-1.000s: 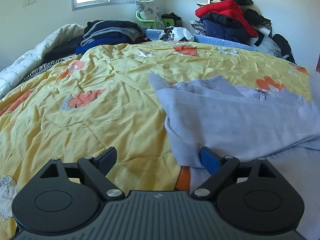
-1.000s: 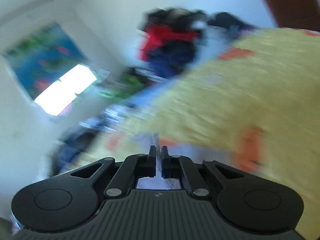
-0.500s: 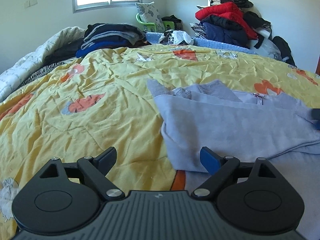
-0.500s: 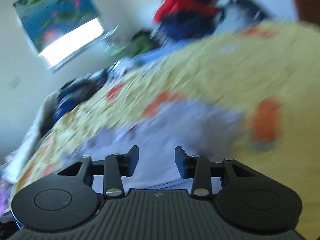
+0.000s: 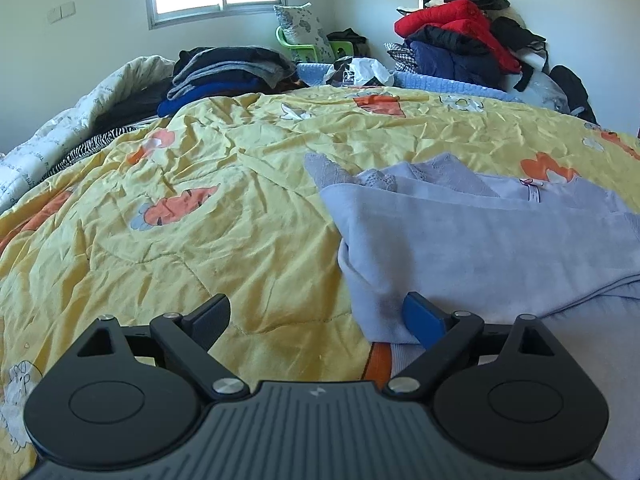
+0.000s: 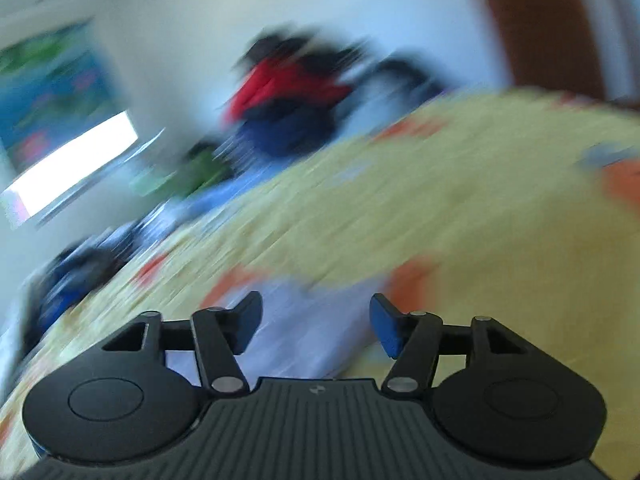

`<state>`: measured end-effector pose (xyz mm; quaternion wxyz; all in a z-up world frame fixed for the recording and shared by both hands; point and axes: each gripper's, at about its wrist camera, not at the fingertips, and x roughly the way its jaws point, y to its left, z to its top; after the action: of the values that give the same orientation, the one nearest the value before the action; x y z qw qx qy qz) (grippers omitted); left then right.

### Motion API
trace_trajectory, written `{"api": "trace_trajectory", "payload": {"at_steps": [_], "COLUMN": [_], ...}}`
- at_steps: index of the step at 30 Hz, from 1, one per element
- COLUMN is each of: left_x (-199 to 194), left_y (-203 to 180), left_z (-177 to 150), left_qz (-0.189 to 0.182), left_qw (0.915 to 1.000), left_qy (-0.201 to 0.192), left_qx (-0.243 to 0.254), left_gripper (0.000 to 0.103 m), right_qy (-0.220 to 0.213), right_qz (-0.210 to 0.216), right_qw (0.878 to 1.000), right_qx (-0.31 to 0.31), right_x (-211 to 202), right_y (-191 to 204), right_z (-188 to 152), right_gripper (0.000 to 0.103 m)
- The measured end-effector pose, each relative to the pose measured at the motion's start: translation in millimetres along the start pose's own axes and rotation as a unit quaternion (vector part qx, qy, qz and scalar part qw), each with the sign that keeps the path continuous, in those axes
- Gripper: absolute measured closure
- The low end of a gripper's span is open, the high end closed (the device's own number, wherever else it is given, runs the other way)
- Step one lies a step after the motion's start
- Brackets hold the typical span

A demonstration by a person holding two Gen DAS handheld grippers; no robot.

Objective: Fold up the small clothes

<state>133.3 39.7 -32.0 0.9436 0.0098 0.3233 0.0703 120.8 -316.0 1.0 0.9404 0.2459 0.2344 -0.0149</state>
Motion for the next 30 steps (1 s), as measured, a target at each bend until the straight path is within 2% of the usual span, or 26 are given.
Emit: {"api": "trace_trajectory", "payload": {"at_steps": [1, 2, 3, 4, 6, 8, 11, 15, 18, 23, 30], "left_x": [-1.2, -2.8, -5.6, -8.6, -14.8, -19.4, -26.4, -35.8, -41.2, -51.6, -64.9], "left_y": [-0.2, -0.3, 0.3, 1.1, 2.2, 1.8, -0.1, -3.8, -4.0, -3.4, -1.4], "left_z": [0.1, 0.5, 1.0, 1.3, 1.3, 0.6, -2.0, -8.4, -14.0, -26.0, -41.0], "left_qz": [0.002, 0.005, 0.006, 0.004, 0.002, -0.006, -0.019, -0.031, -0.038, -0.039, -0.036], "left_qw": [1.0000, 1.0000, 0.9999, 0.9999, 0.9999, 0.9999, 0.9998, 0.9995, 0.9993, 0.9992, 0.9993], "left_qy": [0.000, 0.001, 0.000, -0.002, -0.007, -0.005, -0.002, -0.001, 0.004, 0.009, 0.010], "left_qx": [0.004, 0.007, 0.009, 0.009, 0.010, 0.009, 0.005, 0.006, 0.002, 0.006, 0.008], "left_gripper": [0.009, 0.009, 0.009, 0.009, 0.009, 0.009, 0.009, 0.009, 0.009, 0.009, 0.009], "right_qy": [0.039, 0.066, 0.077, 0.071, 0.044, 0.041, 0.039, 0.054, 0.061, 0.085, 0.087], "right_qz": [0.018, 0.013, -0.024, -0.051, -0.065, -0.048, -0.022, -0.014, -0.010, -0.004, -0.002], "right_qw": [0.999, 0.998, 0.997, 0.996, 0.997, 0.998, 0.997, 0.989, 0.983, 0.977, 0.977], "right_qx": [-0.001, -0.001, -0.002, -0.004, -0.002, -0.016, -0.064, -0.138, -0.172, -0.194, -0.196], "right_x": [13.1, 23.5, 29.5, 27.7, 14.2, 2.1, -21.5, -43.6, -61.7, -78.9, -94.1], "right_y": [-0.5, -0.6, -1.0, -2.5, -0.6, 3.4, 24.1, 45.4, 61.7, 75.6, 74.3], "right_z": [-0.6, -3.7, -8.4, -10.4, -13.7, -17.7, -36.6, -54.6, -65.3, -96.0, -109.5], "right_gripper": [0.036, 0.036, 0.038, 0.039, 0.034, 0.033, 0.025, 0.019, 0.013, 0.011, 0.009]}}
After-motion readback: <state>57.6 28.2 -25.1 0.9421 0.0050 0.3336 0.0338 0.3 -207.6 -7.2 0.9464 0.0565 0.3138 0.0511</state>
